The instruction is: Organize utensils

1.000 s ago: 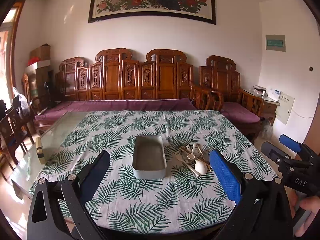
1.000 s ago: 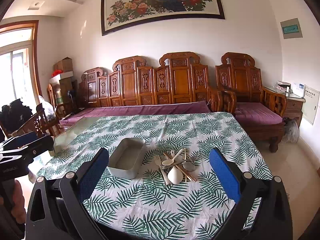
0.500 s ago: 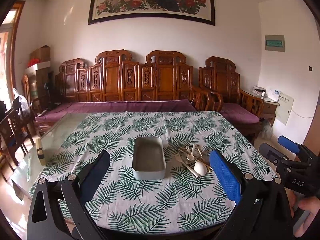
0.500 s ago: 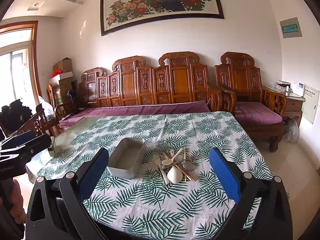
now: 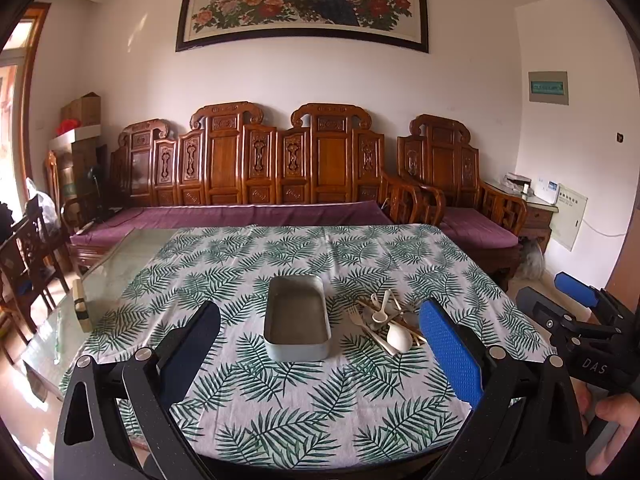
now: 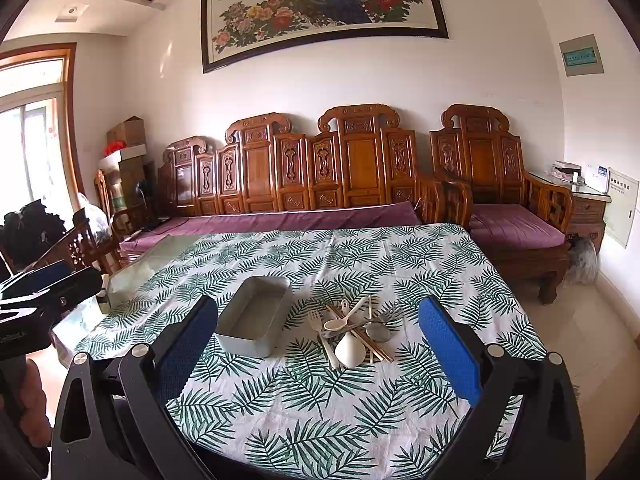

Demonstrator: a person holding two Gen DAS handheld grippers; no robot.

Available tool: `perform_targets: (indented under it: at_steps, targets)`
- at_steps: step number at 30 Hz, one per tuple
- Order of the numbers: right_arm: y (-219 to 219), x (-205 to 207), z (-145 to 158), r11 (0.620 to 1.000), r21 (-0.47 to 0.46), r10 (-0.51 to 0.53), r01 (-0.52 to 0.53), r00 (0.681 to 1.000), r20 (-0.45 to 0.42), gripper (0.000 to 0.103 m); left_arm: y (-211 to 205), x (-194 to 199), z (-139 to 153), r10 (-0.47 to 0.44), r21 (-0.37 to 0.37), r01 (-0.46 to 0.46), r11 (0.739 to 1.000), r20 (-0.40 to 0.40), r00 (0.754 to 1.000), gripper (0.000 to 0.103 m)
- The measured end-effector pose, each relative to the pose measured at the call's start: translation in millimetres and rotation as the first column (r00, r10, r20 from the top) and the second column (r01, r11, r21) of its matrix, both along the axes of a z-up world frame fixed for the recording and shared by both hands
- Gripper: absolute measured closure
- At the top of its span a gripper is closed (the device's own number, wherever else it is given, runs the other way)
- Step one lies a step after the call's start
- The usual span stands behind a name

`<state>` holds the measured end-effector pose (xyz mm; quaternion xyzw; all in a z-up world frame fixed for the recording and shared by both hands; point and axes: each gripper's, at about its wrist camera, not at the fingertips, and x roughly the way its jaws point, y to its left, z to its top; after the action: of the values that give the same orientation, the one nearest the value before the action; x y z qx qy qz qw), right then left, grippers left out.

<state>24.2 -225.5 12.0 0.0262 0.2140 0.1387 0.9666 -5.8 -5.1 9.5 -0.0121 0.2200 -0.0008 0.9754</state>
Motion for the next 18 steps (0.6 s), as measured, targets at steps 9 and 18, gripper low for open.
perform_targets:
  at_steps: [9,18]
  targets:
    - [-2.2,-0.9,1.4,1.000,0.003,0.000,0.000,1.000,0.000,0.003,-0.2,-0.2,-0.7,0.000,-0.001,0.000,1.000,0.000,1.000,0.006]
    - [-1.6,-1.3,1.7,1.000,0.003,0.000,0.000,1.000,0.000,0.003,0.1,-0.4,-1.3,0.000,-0.001,0.000,1.000,0.002,1.000,0.006]
